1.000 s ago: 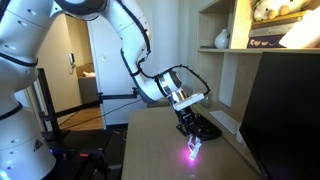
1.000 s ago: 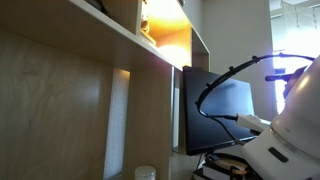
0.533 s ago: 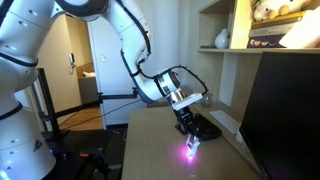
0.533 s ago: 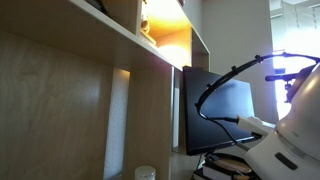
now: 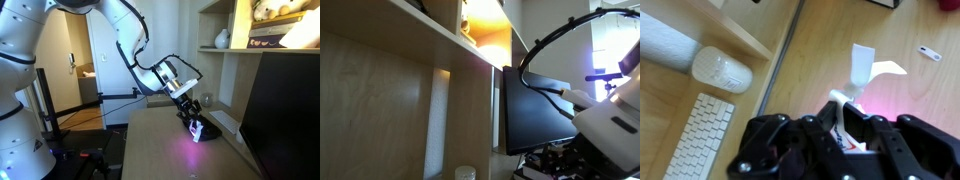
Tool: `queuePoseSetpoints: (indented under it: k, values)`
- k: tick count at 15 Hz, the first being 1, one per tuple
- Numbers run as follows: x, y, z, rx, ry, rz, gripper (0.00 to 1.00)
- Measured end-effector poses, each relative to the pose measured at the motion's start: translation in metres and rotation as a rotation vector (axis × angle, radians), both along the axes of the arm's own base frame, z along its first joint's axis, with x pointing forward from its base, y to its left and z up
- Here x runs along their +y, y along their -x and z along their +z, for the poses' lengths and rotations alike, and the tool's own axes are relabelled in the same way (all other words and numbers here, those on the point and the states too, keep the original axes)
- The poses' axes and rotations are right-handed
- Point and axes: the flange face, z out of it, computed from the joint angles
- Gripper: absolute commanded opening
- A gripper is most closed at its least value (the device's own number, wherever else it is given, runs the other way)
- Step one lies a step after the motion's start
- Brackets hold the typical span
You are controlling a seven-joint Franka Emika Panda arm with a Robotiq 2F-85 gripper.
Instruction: Put the white object on the middle shelf
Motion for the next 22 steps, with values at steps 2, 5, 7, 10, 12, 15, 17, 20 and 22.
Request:
queuePoseSetpoints:
  k: [2,5,7,10,12,15,17,20,22]
  values:
    - [0.001,0.006,0.02,-0.072,-0.014,0.003,0.03]
    - [0.0,0.018,0.049,-0.17,-0.033,0.011,0.03]
    - [0.0,0.027,0.065,-0.216,-0.039,0.011,0.03]
    - [-0.002,0.039,0.083,-0.275,-0.044,0.007,0.03]
    - [-0.003,0.047,0.094,-0.319,-0.049,0.007,0.03]
    - [-0.006,0.06,0.111,-0.386,-0.047,0.001,0.03]
    - [-0.009,0.069,0.124,-0.419,-0.039,-0.004,0.03]
    - [-0.013,0.08,0.145,-0.458,-0.035,-0.005,0.03]
    - [-0.015,0.085,0.157,-0.48,-0.036,-0.005,0.03]
